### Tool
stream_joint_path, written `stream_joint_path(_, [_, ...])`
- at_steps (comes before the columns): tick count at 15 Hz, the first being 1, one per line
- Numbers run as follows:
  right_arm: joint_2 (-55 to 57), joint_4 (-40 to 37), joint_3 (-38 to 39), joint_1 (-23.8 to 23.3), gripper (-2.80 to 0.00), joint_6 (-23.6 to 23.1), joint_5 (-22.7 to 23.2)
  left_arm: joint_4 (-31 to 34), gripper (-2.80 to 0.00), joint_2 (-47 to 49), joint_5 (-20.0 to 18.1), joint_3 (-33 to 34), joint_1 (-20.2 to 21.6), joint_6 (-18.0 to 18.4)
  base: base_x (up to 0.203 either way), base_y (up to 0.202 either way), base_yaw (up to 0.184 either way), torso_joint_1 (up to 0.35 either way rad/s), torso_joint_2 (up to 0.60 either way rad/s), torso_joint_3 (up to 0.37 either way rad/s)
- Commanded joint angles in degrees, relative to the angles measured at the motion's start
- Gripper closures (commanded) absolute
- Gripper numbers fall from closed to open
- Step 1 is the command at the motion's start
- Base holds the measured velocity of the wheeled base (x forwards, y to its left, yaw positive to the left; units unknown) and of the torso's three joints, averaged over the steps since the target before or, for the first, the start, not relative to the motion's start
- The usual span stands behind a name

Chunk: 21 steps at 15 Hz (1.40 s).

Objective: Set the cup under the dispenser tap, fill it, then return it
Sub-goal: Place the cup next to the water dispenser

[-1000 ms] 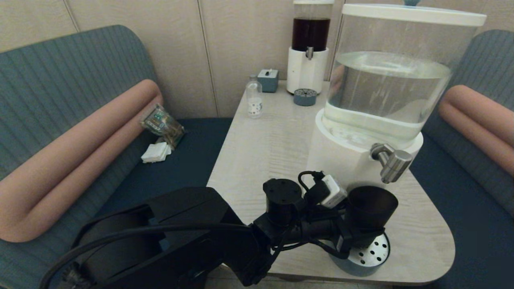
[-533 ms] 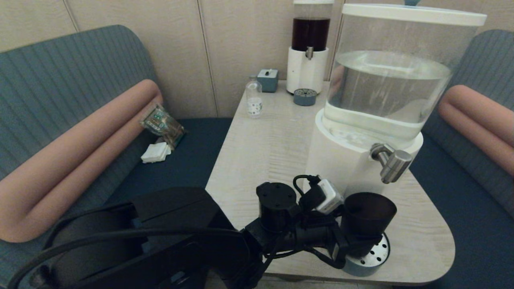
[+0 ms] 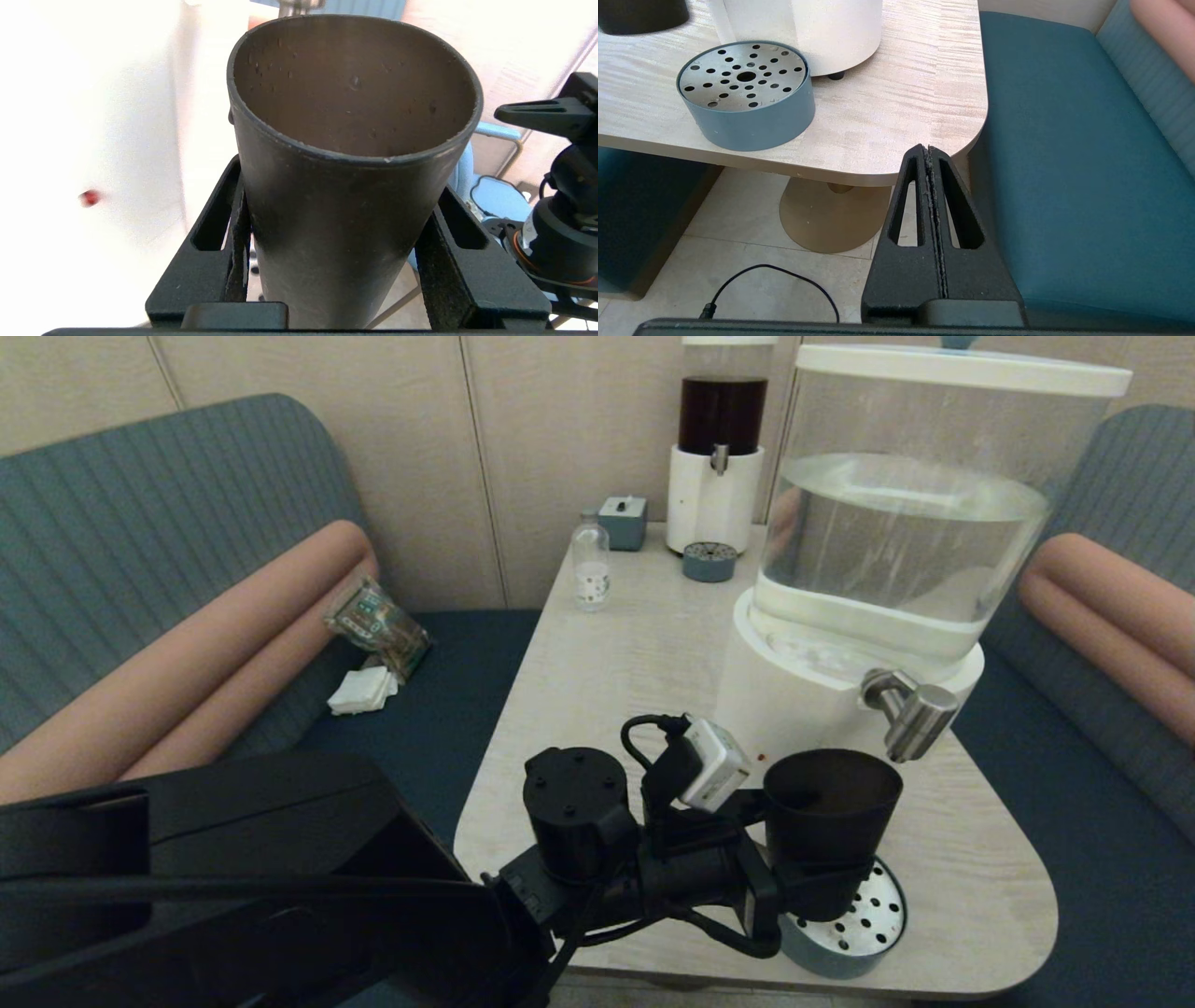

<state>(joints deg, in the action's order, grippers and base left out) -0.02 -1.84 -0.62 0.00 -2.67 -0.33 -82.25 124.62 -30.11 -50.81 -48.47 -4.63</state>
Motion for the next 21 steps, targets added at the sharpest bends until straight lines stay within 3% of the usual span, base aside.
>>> stream_joint_path(1, [0.0,0.0,0.0,0.0,0.00,-0.1,0.0,-0.5,0.00,-3.2,0.1,2.4,0.8,-0.1,0.000,0.000,0.000,0.000,0.00,0.000])
stream_joint_path(4, [0.0,0.0,0.0,0.0,0.00,-0.1,0.0,-0.6,0.00,-4.7,0.1,3.8,3.4,-0.5,0.000,0.000,0.000,0.000,0.00,0.000])
stream_joint_path(10, [0.0,0.0,0.0,0.0,0.00,0.0,0.0,-2.1,0.00,-4.8,-0.3,3.4,17.0,-1.4,0.000,0.000,0.000,0.000,0.00,0.000])
stream_joint_path(15, [0.0,0.0,0.0,0.0,0.00,-0.1,0.0,-1.8,0.00,1.8,0.0,-6.1,28.8,-2.6,0.000,0.000,0.000,0.000,0.00,0.000])
stream_joint_path(21, [0.0,0.0,0.0,0.0,0.00,0.0,0.0,-2.1,0.00,11.9,0.2,-15.0,35.6,-2.4,0.000,0.000,0.000,0.000,0.00,0.000])
